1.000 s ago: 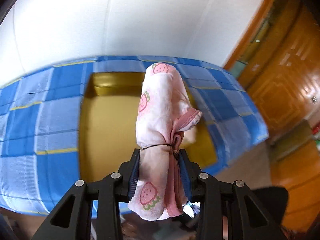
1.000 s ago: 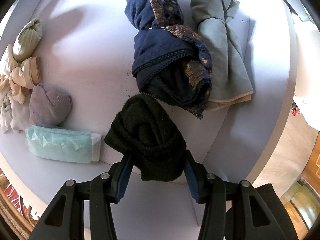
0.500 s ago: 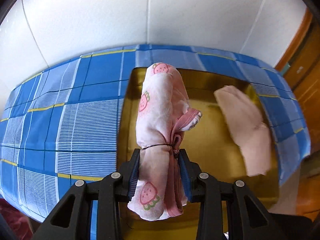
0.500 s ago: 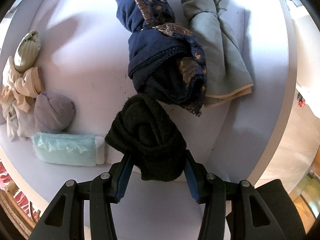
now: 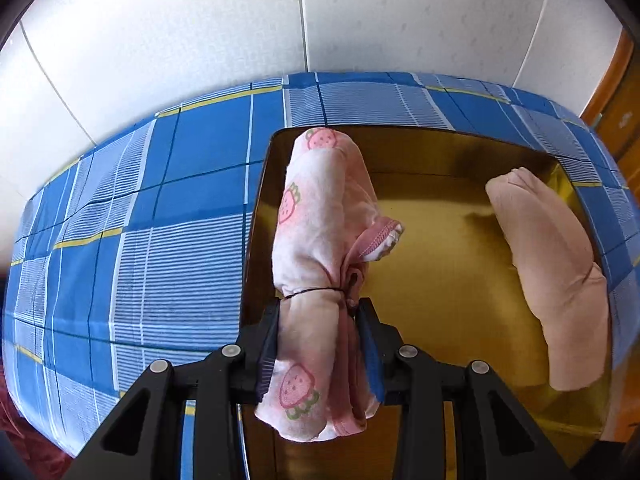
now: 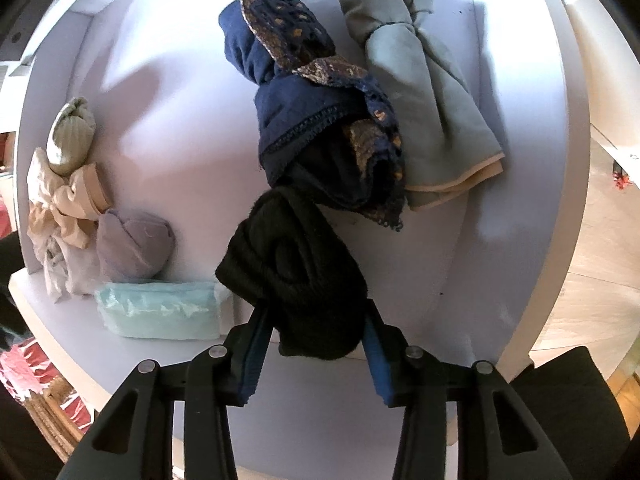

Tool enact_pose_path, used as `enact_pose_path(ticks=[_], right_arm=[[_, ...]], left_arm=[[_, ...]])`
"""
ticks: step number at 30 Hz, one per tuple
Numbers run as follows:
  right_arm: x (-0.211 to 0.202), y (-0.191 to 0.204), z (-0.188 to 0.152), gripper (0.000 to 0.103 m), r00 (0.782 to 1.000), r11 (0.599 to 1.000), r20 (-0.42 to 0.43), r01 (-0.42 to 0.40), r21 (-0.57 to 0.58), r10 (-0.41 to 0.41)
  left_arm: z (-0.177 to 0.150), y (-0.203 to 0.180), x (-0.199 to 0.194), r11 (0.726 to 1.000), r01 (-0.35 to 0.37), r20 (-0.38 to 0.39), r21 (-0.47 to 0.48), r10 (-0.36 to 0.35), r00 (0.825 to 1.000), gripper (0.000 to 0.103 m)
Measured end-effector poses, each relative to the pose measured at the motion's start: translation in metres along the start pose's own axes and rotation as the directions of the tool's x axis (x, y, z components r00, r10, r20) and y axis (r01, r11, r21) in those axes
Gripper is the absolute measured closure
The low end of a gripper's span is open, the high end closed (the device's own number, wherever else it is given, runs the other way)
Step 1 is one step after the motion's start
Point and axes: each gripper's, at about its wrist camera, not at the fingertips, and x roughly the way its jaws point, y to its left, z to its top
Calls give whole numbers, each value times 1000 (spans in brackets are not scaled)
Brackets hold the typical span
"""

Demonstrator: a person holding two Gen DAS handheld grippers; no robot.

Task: Organize soft objects
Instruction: 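Open the left gripper to drop the pink garment into the box, then move the left gripper back to the shelf while the right gripper moves to the navy cloth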

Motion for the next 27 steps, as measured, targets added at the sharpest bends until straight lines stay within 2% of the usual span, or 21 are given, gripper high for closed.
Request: enact_pose_path(ticks=[10,13,14,15,16,17,19,21,24,27], right_arm=[[-13,1,2,63,999,999,20,-35,20,35],[-18,2,2,64,999,999,27,-37,21,36],[-19,1,3,64,999,999,28,-36,21,35],[-21,0,3,64,999,999,30,-36,21,35],[-22,0,2,65,999,999,31,-36,21,35],[-24,-1,3,66,999,999,35,-35,21,34],[-26,3,4,68,999,999,42,-34,20,33],[-28,4,4,69,998,999,47,-30,18,29],[-28,5,4,69,999,1000,42,-23,5,23],[-28,8,3,67,998,999,37,-42,6,42]], left_arm=[[11,-6,11,999,-41,5,20,41,999,60],[12,-4,-2,1000,-5,43,-3,5,999,52],[11,-2,-9,1000,-3,63,-13,4,998,40],[11,0,-20,1000,8,99,-24,-5,995,39],[10,3,-32,999,24,139,-38,-18,990,33],[9,5,-41,999,21,164,-48,-13,986,23],[4,10,-64,998,6,238,-61,9,971,15],[-6,18,-86,998,11,307,-68,10,952,13],[-28,30,-103,995,22,347,-95,12,938,13],[-59,42,-113,989,58,360,-133,-6,933,10]])
